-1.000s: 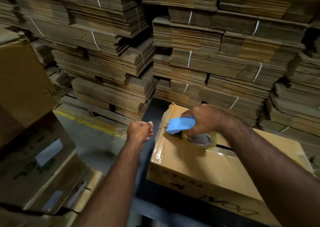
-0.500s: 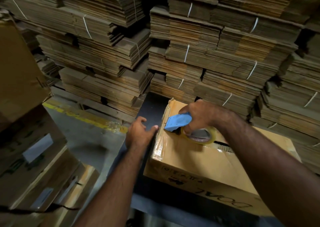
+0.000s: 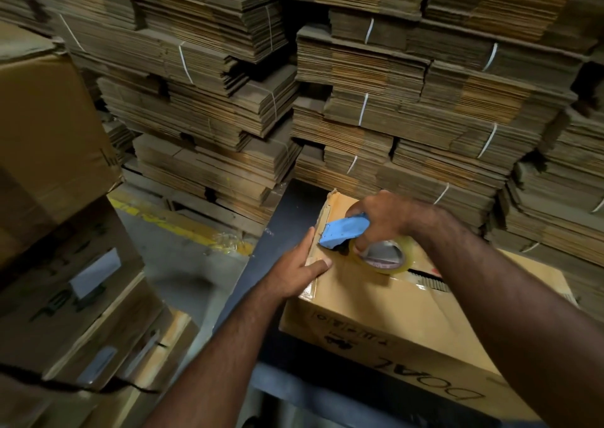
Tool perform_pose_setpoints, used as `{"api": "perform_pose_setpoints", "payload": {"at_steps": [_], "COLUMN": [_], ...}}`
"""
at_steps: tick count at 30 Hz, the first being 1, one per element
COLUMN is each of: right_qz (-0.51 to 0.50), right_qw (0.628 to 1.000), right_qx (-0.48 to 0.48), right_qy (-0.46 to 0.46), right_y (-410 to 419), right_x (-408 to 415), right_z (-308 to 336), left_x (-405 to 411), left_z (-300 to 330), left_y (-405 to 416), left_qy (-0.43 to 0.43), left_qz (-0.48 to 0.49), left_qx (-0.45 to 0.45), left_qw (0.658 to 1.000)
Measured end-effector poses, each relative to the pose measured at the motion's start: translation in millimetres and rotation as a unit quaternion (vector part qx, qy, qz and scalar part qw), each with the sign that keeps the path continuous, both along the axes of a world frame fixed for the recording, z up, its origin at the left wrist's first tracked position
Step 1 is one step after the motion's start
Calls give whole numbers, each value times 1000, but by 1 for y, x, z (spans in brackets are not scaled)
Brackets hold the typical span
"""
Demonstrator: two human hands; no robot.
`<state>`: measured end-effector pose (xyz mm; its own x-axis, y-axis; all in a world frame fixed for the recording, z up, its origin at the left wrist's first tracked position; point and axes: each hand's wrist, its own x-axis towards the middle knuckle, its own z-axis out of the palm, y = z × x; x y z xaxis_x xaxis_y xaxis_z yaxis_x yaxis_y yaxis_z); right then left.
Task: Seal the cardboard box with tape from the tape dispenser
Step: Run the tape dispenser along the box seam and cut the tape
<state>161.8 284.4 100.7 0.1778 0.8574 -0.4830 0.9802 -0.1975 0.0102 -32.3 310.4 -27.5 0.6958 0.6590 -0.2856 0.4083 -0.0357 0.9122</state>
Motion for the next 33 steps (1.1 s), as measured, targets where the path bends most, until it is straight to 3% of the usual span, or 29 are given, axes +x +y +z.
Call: {"api": "perform_pose_setpoints", "payload": {"at_steps": [5, 7, 10, 14, 19, 24, 29, 33], "right_qz": [1, 15, 21, 25, 48, 110, 109, 101], "right_qw": [1000, 1000, 1000, 1000, 998, 990, 989, 992], "right_qx": [5, 10, 15, 12, 35, 85, 102, 77], "right_qy": [10, 10, 12, 11, 4, 4, 14, -13], "right_y": [-3, -5, -7, -10, -15, -37, -81, -86], "right_x": [-1, -1, 2, 10, 14, 27, 71, 68], "right_z": [-1, -1, 0, 2, -1, 6, 15, 8], "left_x": [-8, -6, 4, 20, 22, 22, 24, 28], "left_z": [10, 14, 24, 16, 15, 15, 11, 15], "left_y": [-6, -7, -9, -16, -23, -22, -21, -24], "left_qy": [84, 123, 84, 104, 155, 243, 252, 303], "left_qz": [-42, -48, -20, -10, 15, -7, -28, -87], "left_qx": [31, 120, 231, 210, 247, 360, 356, 436], "left_qw": [995, 984, 969, 972, 957, 901, 899, 843]}}
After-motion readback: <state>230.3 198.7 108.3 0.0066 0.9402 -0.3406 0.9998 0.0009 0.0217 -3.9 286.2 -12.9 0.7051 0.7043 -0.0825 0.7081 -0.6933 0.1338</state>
